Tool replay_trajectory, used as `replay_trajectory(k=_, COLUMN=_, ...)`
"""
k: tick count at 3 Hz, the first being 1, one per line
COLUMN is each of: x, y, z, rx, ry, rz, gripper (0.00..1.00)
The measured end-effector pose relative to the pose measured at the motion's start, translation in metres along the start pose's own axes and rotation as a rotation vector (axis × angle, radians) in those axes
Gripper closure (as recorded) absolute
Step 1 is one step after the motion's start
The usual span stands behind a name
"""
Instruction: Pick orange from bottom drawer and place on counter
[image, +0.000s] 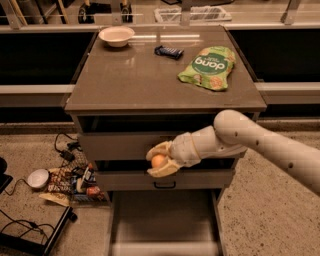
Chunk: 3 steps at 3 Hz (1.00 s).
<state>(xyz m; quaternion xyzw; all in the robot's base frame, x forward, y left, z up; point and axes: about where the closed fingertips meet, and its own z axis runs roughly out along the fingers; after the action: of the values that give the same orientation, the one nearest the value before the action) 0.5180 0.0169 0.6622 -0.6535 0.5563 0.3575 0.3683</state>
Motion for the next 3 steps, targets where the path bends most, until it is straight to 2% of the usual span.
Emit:
replay_trajectory(k=1, x=-0.075, y=-0.019, z=-0.050, rx=0.061, ry=0.004, rz=-0.043, gripper=1.00)
replay_trajectory(k=2, x=-0.135, y=-0.035, z=-0.096, rx=0.161, ry=-0.007, rz=-0.047, gripper=1.00)
replay_trajectory(k=3, x=-0.181, y=-0.066, z=-0.114, rx=0.298, ry=-0.003, rz=0.034, gripper=1.00)
